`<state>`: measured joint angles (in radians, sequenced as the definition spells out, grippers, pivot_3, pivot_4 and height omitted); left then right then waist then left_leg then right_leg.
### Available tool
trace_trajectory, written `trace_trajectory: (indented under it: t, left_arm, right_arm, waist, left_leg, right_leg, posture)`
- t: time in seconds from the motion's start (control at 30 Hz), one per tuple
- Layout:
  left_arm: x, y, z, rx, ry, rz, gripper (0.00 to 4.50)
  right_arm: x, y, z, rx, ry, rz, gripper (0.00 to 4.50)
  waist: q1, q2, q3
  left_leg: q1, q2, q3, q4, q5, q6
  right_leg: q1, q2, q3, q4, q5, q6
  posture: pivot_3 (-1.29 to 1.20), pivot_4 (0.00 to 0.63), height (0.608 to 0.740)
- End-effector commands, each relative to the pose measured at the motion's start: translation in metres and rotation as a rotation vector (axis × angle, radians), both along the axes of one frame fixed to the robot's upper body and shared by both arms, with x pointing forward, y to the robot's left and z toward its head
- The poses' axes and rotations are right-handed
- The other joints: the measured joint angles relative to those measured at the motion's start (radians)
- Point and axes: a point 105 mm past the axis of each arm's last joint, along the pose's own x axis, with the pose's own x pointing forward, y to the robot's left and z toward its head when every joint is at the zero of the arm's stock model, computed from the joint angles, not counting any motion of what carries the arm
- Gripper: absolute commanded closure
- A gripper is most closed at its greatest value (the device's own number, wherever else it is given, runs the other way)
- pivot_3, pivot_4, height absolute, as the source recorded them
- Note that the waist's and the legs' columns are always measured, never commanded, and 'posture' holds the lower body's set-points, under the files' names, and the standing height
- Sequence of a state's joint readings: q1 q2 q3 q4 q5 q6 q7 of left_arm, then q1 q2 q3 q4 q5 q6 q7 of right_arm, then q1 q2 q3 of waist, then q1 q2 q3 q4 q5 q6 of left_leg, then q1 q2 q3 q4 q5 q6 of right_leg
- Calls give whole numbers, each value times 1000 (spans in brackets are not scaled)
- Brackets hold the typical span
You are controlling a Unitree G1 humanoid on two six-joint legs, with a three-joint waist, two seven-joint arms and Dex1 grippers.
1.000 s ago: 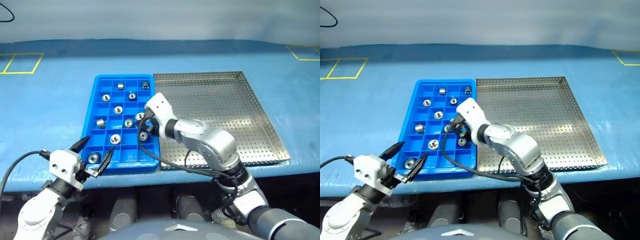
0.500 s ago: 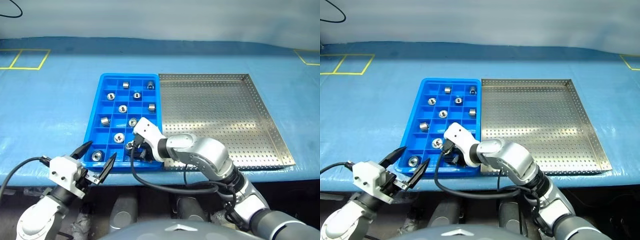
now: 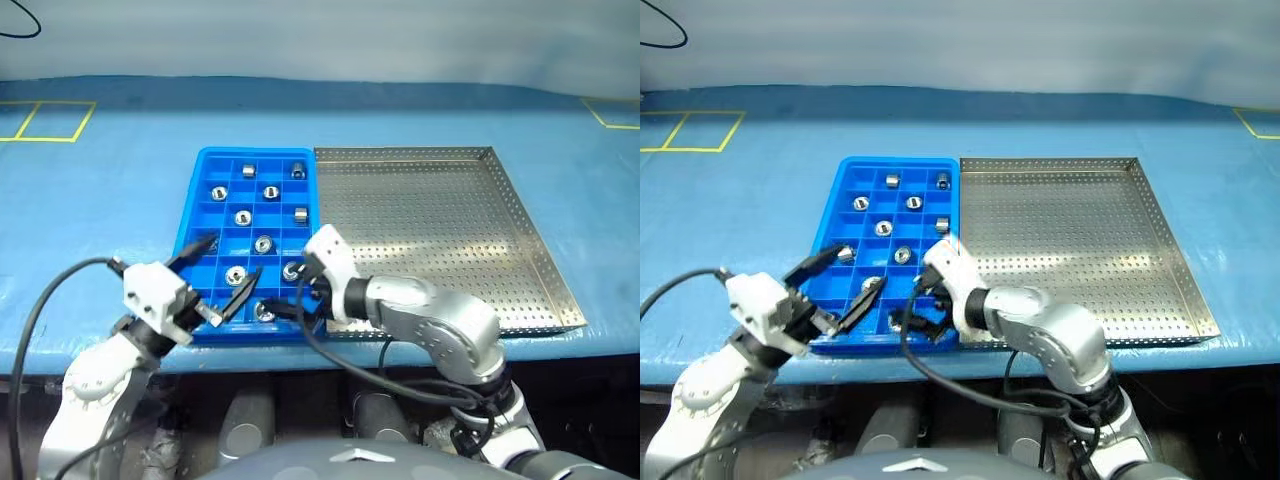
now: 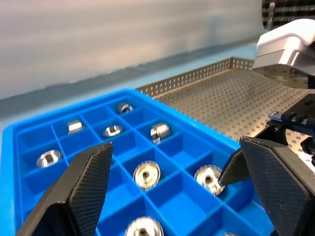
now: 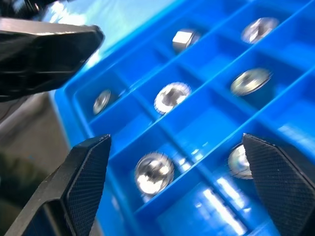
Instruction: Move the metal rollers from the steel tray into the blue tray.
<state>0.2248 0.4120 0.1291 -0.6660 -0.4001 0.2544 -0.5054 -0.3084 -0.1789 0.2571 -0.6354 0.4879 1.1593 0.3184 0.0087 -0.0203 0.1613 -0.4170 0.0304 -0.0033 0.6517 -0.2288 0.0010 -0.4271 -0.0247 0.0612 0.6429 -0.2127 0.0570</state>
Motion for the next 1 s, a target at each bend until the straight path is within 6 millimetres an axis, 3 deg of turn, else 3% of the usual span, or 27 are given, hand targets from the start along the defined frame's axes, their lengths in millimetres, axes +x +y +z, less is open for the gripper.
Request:
trace_trajectory:
  t: [0.03, 0.13, 0.23, 0.4, 0.8, 1.0]
  left_arm:
    - [24, -3, 2, -35, 12, 53, 0]
    - [62, 3, 1, -22, 11, 207, 0]
    - [85, 16, 0, -50, 21, 349, 0]
    - [99, 24, -11, -69, 56, 445, 0]
    - [79, 14, -48, 127, 142, 315, 0]
    - [76, 21, -43, 91, 130, 350, 0]
  right_arm:
    - [28, -43, 25, 2, -230, -298, 7]
    - [46, -93, 25, -54, -351, -560, 7]
    - [53, -127, 19, -104, -392, -726, 7]
    - [57, -170, 4, -211, -434, -902, 7]
    - [51, -163, -24, -269, -370, -781, 7]
    - [54, -152, -21, -241, -380, -765, 7]
  waist:
    - [-15, -1, -1]
    - [-27, -2, -1]
    - [-53, -2, -1]
    - [-89, -2, -1]
    - [-100, -2, -1]
    - [-94, -2, -1]
  left_leg:
    - [0, 0, 0, 0, 0, 0]
    - [0, -2, -1, 0, 0, 0]
    - [0, -3, 0, 0, 0, 0]
    - [0, -3, 1, -1, 0, 0]
    - [1, -2, 1, 0, 0, 0]
    - [1, -2, 2, 0, 1, 1]
  right_leg:
    - [1, 0, 0, 0, 0, 0]
    - [1, 0, 1, 0, 1, 2]
    - [1, 0, 4, -1, 5, 9]
    - [1, 1, 6, 0, 6, 9]
    - [1, 2, 8, 1, 5, 8]
    - [1, 1, 8, 1, 5, 7]
  posture:
    - [-55, 150, 740]
    - [-89, 150, 740]
    - [-114, 150, 740]
    - [-124, 150, 740]
    - [-107, 150, 740]
    - [-86, 150, 740]
